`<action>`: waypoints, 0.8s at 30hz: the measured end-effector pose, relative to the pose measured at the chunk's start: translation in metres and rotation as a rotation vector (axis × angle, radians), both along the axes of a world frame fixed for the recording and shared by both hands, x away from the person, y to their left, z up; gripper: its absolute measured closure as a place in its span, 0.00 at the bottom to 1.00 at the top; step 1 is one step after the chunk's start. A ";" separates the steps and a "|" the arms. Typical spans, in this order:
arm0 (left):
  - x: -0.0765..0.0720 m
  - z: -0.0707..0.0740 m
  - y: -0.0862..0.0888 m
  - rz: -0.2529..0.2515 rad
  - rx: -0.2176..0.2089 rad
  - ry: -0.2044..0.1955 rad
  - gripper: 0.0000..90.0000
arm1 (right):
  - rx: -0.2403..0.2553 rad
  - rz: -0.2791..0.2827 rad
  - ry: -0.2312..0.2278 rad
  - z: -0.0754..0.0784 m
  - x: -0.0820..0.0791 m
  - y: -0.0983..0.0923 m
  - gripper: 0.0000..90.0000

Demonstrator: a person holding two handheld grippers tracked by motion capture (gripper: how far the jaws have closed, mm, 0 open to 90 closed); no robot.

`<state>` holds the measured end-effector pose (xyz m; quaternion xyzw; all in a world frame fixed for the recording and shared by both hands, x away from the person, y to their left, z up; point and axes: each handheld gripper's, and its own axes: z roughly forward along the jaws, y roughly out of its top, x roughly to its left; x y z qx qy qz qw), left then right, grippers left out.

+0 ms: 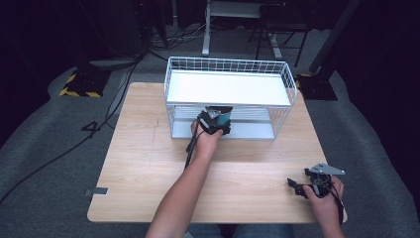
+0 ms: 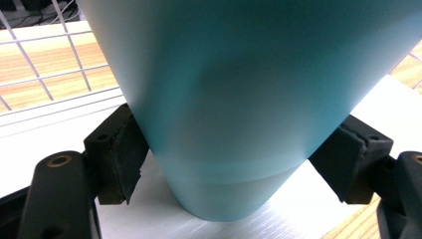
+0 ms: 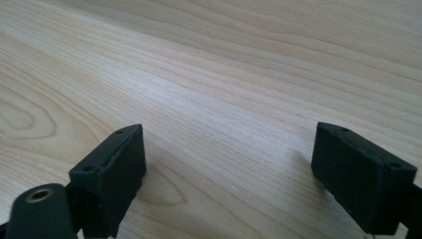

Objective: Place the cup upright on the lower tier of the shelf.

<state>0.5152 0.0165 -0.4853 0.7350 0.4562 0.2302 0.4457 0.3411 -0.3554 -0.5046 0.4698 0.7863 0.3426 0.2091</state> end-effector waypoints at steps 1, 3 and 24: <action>0.001 0.000 0.000 -0.009 0.011 -0.006 0.24 | 0.000 0.000 0.000 0.000 0.000 0.000 0.16; 0.000 0.000 0.000 0.001 0.004 -0.005 0.22 | 0.000 0.000 0.000 0.000 0.000 0.000 0.16; -0.021 0.014 0.018 -0.019 -0.003 -0.045 0.17 | -0.001 0.000 0.000 0.000 0.000 0.000 0.16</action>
